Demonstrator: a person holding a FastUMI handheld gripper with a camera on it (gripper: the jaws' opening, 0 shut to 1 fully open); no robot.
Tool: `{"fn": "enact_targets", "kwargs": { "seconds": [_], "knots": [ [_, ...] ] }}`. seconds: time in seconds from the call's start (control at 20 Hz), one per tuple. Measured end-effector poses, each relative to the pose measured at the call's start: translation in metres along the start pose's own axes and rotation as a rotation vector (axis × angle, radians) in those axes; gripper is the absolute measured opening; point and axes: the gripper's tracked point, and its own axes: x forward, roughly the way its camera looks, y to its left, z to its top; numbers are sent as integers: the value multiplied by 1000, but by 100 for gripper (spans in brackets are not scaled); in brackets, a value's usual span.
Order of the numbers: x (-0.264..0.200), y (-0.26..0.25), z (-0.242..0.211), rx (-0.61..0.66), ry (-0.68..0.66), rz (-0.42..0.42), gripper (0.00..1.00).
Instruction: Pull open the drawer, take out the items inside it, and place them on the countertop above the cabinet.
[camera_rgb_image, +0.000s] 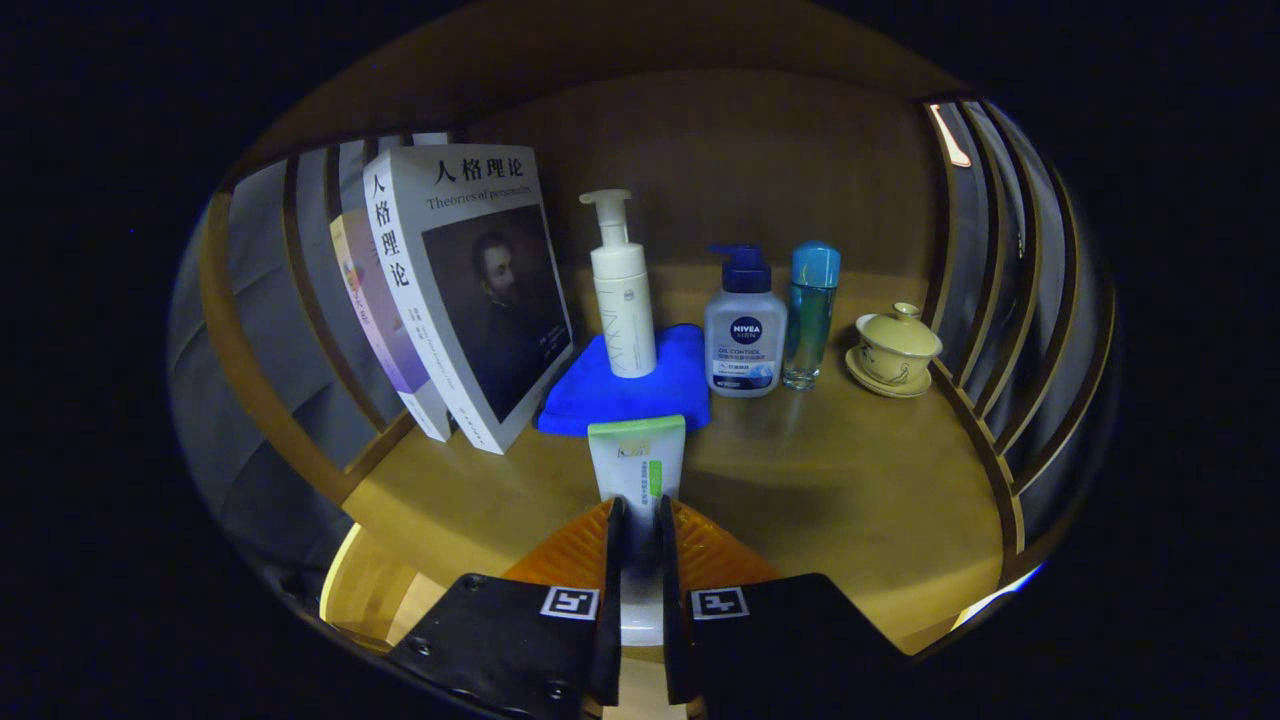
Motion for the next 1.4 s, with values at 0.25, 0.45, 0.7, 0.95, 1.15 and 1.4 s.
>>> {"fn": "enact_targets", "kwargs": {
  "seconds": [0.25, 0.45, 0.7, 0.95, 1.15, 1.4],
  "knots": [
    [-22, 0, 21, 70, -137, -22, 63],
    [-72, 4, 22, -14, -249, -68, 98],
    [-139, 26, 2, -77, -404, -89, 98],
    [-188, 64, -40, -120, -469, -58, 98],
    [-217, 75, -72, -125, -522, -92, 98],
    [-241, 84, -120, -42, -539, -103, 98]
  ]
}}
